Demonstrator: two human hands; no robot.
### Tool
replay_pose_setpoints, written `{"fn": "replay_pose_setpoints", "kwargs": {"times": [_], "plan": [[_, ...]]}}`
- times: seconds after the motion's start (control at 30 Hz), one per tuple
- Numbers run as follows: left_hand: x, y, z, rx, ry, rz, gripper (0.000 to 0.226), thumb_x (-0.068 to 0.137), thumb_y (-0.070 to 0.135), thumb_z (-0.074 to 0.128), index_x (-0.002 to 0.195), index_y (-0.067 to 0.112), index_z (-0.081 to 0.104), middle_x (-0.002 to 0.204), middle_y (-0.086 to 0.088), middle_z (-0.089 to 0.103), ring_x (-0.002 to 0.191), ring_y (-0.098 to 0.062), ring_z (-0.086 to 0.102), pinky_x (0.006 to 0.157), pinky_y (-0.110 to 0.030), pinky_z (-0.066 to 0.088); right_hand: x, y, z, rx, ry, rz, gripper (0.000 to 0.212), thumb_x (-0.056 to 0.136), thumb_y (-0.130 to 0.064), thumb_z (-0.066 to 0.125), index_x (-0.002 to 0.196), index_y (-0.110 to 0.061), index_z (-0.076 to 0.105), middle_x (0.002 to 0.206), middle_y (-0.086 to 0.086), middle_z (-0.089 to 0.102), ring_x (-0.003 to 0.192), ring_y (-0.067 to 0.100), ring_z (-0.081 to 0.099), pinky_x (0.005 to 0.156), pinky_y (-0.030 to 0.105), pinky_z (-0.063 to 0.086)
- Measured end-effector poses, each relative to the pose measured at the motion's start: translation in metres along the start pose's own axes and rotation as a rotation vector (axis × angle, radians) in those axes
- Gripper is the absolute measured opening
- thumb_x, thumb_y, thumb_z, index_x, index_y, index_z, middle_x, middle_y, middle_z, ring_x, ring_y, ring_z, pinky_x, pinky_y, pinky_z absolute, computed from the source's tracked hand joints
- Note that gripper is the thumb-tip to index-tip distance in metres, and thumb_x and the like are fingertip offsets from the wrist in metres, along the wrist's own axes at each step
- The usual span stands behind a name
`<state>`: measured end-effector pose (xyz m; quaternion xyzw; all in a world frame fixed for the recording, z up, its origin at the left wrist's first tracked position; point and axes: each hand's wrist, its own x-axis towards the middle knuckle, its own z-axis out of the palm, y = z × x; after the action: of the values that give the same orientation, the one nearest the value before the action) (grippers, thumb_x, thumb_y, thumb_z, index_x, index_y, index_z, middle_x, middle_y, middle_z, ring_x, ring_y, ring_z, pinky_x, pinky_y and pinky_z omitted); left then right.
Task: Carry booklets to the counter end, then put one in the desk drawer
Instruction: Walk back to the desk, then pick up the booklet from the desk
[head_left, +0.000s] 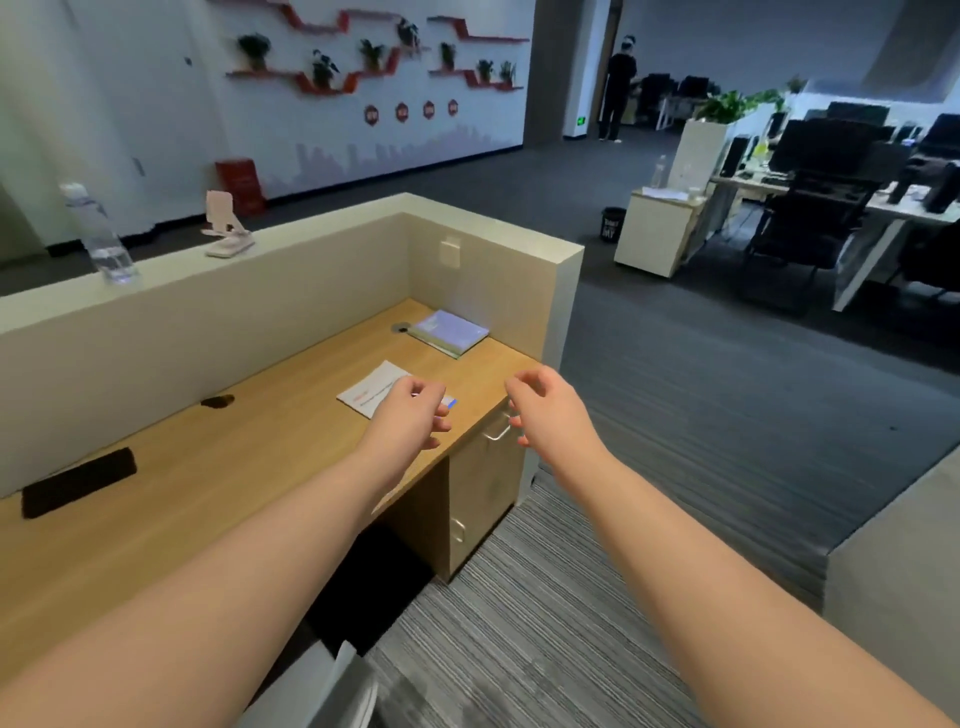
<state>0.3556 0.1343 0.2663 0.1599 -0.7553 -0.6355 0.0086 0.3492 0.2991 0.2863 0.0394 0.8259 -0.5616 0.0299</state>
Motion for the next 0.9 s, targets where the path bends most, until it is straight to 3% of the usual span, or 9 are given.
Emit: {"fn": "replay_pose_setpoints", "kwargs": {"times": [0.2, 0.43, 0.6, 0.9], "plan": [[0.056, 0.021, 0.028, -0.008, 0.195, -0.032, 0.029, 0.102, 0.036, 0.047, 0.116, 0.012, 0.055, 0.113, -0.015, 0.068, 0.084, -0.020, 0.066, 0.075, -0.037, 0.054, 0.099, -0.011, -0.011, -0.001, -0.166, -0.075, 0.020, 0.098, -0.036, 0.052, 0.111, -0.023, 0.058, 0.087, -0.002, 0.063, 0.079, 0.019, 0.061, 0.086, 0.048, 0.059], [0.082, 0.015, 0.025, -0.013, 0.396, -0.114, 0.033, 0.104, 0.037, 0.046, 0.121, 0.010, 0.054, 0.113, -0.014, 0.068, 0.081, -0.018, 0.064, 0.070, -0.032, 0.052, 0.171, -0.020, 0.008, -0.030, -0.365, -0.138, 0.025, 0.099, -0.036, 0.052, 0.118, -0.020, 0.058, 0.101, -0.001, 0.064, 0.093, 0.022, 0.067, 0.089, 0.048, 0.059], [0.119, 0.013, 0.008, -0.045, 0.498, -0.132, 0.030, 0.103, 0.036, 0.046, 0.116, 0.010, 0.055, 0.102, -0.009, 0.066, 0.080, -0.017, 0.063, 0.069, -0.032, 0.051, 0.208, -0.020, 0.041, -0.045, -0.479, -0.150, 0.023, 0.099, -0.038, 0.052, 0.113, -0.021, 0.059, 0.095, -0.007, 0.063, 0.099, 0.027, 0.069, 0.088, 0.050, 0.057], [0.250, -0.021, -0.015, -0.175, 0.539, -0.201, 0.022, 0.104, 0.032, 0.046, 0.107, 0.011, 0.051, 0.094, -0.007, 0.062, 0.077, -0.019, 0.061, 0.064, -0.030, 0.047, 0.315, -0.020, 0.116, -0.183, -0.559, -0.189, 0.028, 0.098, -0.036, 0.053, 0.120, -0.020, 0.059, 0.104, 0.005, 0.068, 0.083, 0.023, 0.065, 0.084, 0.049, 0.057]]}}
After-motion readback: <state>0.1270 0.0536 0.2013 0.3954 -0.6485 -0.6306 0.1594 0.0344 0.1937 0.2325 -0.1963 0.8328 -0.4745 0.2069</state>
